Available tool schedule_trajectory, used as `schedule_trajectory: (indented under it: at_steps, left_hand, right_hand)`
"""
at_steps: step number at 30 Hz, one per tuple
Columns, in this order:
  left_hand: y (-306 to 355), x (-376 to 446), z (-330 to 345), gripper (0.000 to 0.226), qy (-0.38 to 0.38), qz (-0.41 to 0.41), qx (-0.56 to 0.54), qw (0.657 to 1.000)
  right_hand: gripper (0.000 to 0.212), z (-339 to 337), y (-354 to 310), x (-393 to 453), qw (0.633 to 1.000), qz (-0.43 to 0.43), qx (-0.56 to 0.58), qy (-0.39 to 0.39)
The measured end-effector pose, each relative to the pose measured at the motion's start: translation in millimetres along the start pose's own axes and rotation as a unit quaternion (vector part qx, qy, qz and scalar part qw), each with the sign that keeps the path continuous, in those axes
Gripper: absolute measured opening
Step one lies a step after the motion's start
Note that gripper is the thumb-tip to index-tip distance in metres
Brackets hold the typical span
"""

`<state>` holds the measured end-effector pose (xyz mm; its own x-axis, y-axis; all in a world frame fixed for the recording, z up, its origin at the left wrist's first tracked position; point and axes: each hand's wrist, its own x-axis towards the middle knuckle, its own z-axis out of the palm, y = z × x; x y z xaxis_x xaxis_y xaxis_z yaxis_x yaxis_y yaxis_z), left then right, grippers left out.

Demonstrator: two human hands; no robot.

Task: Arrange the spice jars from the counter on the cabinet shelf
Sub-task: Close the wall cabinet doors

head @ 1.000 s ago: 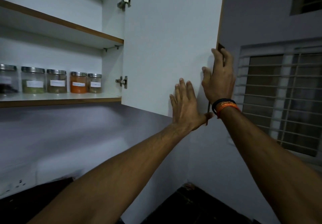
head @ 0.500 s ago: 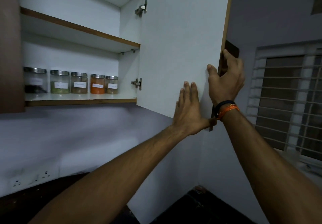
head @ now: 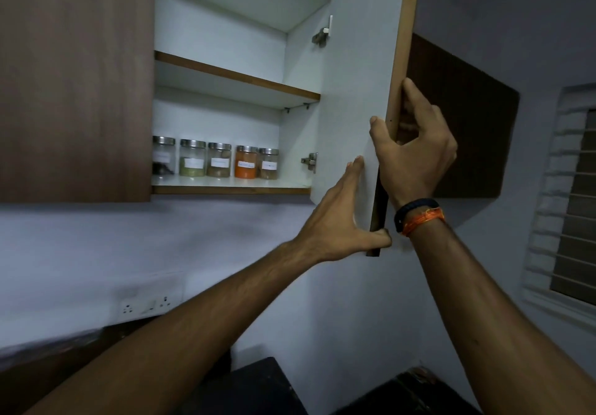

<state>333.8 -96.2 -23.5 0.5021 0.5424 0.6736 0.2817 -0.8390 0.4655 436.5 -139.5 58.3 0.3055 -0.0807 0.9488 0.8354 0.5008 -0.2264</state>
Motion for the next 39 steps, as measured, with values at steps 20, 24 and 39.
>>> schedule_trajectory:
  at_steps: [20, 24, 39]
  left_hand:
    - [-68.5, -94.4, -125.1, 0.085, 0.196, -0.029, 0.019, 0.980]
    - [-85.2, -100.3, -144.3, 0.084, 0.227, -0.041, 0.065, 0.971]
    - [-164.2, -90.3, -197.8, 0.091, 0.215, -0.101, 0.254, 0.938]
  right_hand:
    - [0.064, 142.5, -88.4, -71.3, 0.981, -0.032, 0.166, -0.097]
    - [0.058, 173.3, -96.6, -87.7, 0.975, -0.033, 0.181, -0.122]
    - [0.056, 270.7, -74.9, -136.3, 0.957, -0.075, 0.161, -0.230]
